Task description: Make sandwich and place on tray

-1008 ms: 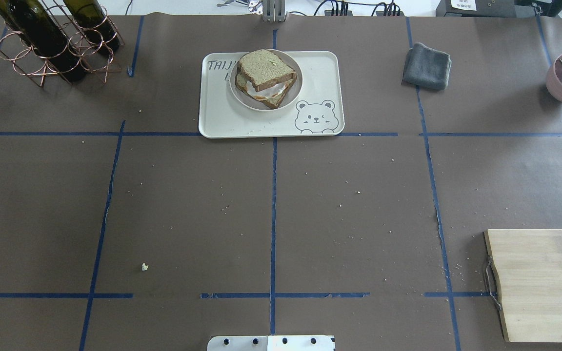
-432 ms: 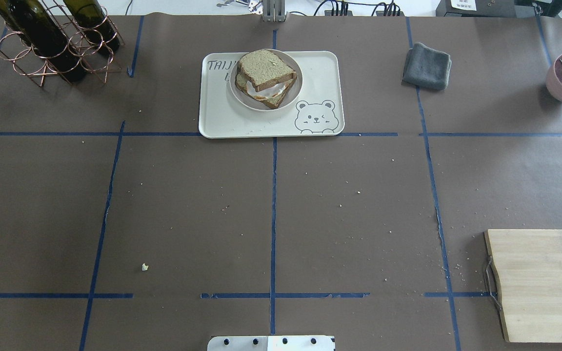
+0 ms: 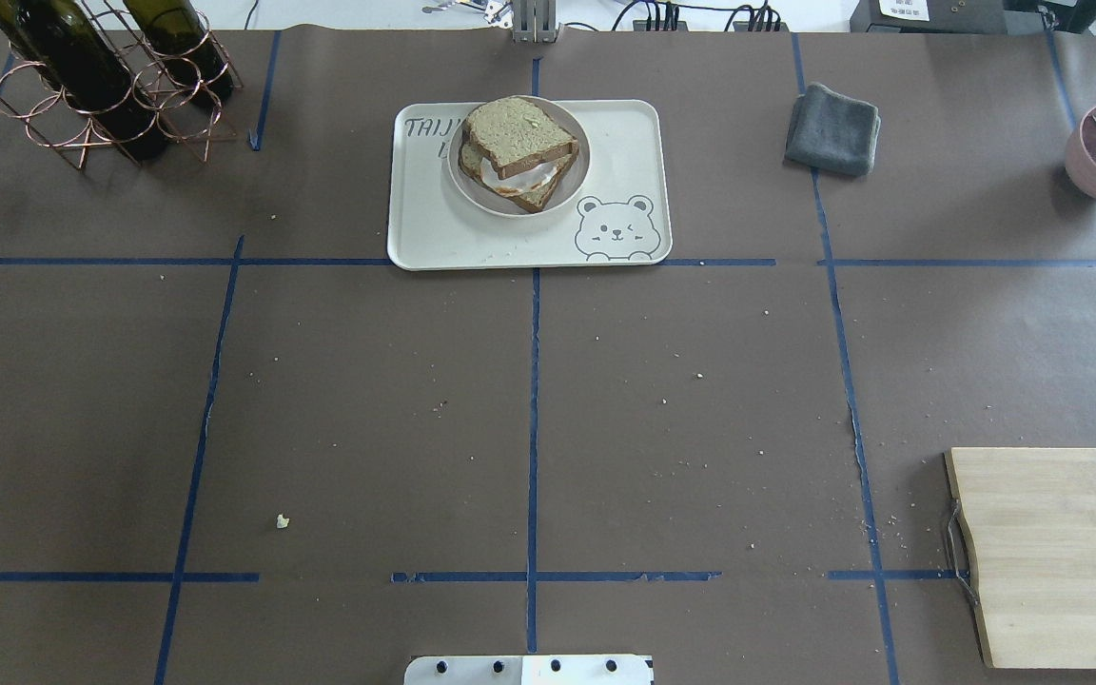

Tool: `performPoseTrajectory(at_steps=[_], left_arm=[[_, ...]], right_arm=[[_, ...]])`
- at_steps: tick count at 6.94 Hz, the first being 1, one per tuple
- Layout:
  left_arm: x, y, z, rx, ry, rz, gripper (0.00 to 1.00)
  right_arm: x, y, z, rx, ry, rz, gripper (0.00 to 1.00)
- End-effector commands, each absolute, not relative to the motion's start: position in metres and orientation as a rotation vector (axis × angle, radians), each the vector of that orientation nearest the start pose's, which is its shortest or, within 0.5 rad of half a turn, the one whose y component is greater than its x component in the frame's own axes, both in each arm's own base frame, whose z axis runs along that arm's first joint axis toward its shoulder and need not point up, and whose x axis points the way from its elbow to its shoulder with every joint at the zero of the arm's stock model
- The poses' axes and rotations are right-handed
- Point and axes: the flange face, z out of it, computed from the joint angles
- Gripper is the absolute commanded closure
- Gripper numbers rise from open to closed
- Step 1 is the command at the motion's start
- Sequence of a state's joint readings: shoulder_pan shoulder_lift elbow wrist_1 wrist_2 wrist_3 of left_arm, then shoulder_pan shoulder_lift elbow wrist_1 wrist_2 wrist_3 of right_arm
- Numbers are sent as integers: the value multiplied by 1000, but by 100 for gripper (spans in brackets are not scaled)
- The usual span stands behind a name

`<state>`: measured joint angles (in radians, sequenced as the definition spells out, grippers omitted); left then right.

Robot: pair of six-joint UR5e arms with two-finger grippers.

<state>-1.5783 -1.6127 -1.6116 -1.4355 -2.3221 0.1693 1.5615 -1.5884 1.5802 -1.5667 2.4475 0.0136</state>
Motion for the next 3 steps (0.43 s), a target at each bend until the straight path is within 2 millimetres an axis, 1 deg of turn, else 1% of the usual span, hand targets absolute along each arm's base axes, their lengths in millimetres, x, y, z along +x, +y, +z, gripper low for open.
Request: performPoseTrajectory(at_steps=[1, 3], left_arm=[[-72, -503, 631, 20, 752, 130, 0], [-72, -504, 631, 19, 752, 125, 0]], right_arm=[[59, -483, 665, 10, -811, 8, 0], [78, -483, 660, 33, -814, 48, 0]])
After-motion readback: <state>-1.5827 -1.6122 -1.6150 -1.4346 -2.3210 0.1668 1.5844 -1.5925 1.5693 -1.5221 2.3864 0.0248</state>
